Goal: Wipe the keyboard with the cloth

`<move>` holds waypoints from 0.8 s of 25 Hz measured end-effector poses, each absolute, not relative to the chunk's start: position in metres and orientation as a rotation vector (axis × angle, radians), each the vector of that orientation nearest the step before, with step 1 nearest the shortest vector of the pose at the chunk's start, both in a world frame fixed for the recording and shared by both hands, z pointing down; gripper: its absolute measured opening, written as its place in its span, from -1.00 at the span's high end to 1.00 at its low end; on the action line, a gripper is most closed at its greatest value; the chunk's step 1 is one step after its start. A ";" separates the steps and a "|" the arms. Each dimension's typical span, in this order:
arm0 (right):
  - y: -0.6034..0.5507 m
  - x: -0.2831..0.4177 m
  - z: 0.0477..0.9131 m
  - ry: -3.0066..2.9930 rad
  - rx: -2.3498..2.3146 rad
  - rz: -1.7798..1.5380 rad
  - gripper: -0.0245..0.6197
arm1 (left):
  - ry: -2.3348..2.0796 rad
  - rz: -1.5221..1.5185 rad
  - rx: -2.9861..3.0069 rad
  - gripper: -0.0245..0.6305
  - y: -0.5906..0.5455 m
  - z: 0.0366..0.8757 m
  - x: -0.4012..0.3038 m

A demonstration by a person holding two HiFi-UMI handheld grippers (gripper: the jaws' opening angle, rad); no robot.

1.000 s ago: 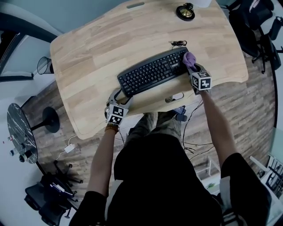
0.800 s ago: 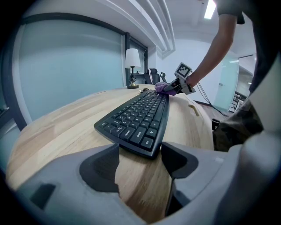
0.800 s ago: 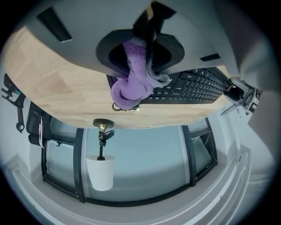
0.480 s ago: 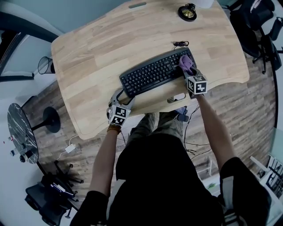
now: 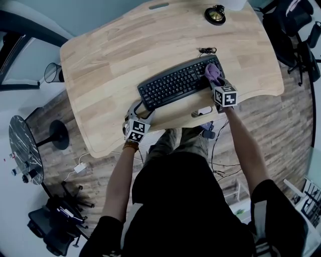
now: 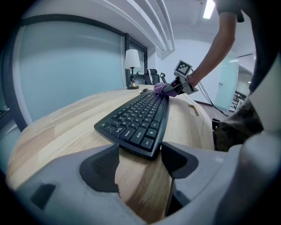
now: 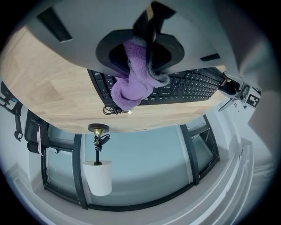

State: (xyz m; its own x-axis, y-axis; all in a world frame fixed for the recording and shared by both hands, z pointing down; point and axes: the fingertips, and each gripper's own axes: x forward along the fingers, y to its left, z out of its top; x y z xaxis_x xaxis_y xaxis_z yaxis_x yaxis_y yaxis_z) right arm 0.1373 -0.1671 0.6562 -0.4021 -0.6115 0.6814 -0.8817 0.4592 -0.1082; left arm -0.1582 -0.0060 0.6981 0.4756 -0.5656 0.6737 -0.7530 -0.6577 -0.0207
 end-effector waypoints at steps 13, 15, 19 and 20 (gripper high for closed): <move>-0.145 0.096 0.658 -2.193 1.169 0.633 0.73 | -1.119 0.961 2.432 -0.03 -0.006 0.700 -0.159; -0.141 0.088 0.657 -2.208 1.133 0.644 0.73 | -1.121 0.961 2.434 -0.03 -0.006 0.700 -0.159; -0.131 0.069 0.658 -2.232 1.091 0.668 0.73 | -1.131 0.954 2.441 -0.03 -0.006 0.700 -0.159; -0.127 0.062 0.659 -2.239 1.076 0.682 0.73 | -1.129 0.956 2.440 -0.03 -0.005 0.700 -0.159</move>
State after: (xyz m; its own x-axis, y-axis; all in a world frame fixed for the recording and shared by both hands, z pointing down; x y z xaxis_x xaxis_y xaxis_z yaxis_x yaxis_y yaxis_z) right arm 0.0618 -0.1274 0.6588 -0.5224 -0.5278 0.6698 -0.8115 0.5489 -0.2004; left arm -0.1589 -0.0054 0.6999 0.4735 -0.5675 0.6736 -0.7581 -0.6519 -0.0163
